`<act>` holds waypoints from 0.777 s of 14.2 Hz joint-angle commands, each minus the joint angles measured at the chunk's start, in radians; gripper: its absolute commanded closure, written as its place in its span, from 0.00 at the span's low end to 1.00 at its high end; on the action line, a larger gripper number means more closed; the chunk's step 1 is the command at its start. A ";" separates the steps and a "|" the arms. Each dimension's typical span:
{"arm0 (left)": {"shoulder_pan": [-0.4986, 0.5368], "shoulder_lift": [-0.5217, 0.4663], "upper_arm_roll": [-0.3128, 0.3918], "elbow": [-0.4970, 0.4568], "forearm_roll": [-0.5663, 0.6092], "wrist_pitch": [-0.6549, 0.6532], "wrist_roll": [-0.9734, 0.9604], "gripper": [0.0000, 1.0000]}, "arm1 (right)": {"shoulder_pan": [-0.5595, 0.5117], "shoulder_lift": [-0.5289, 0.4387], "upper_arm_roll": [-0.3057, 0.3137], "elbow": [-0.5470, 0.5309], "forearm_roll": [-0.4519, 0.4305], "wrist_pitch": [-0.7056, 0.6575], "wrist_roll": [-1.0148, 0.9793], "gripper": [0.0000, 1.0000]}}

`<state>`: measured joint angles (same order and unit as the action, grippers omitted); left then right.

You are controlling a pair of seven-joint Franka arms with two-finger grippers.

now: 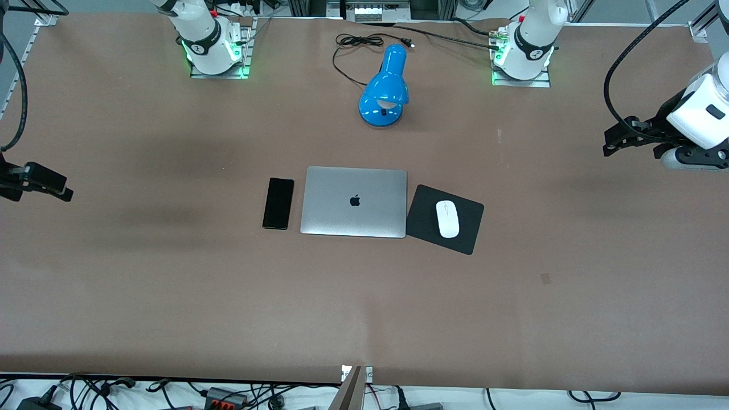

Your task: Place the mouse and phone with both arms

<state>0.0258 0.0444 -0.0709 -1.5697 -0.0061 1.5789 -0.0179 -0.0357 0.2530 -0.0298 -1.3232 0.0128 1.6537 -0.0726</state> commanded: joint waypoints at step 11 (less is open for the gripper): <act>0.005 -0.001 -0.009 0.016 -0.006 -0.054 -0.023 0.00 | 0.014 -0.305 0.004 -0.449 -0.027 0.127 -0.003 0.00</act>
<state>0.0257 0.0444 -0.0733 -1.5694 -0.0061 1.5605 -0.0307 -0.0227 0.0050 -0.0268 -1.7139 -0.0111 1.7654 -0.0755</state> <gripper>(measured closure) 0.000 0.000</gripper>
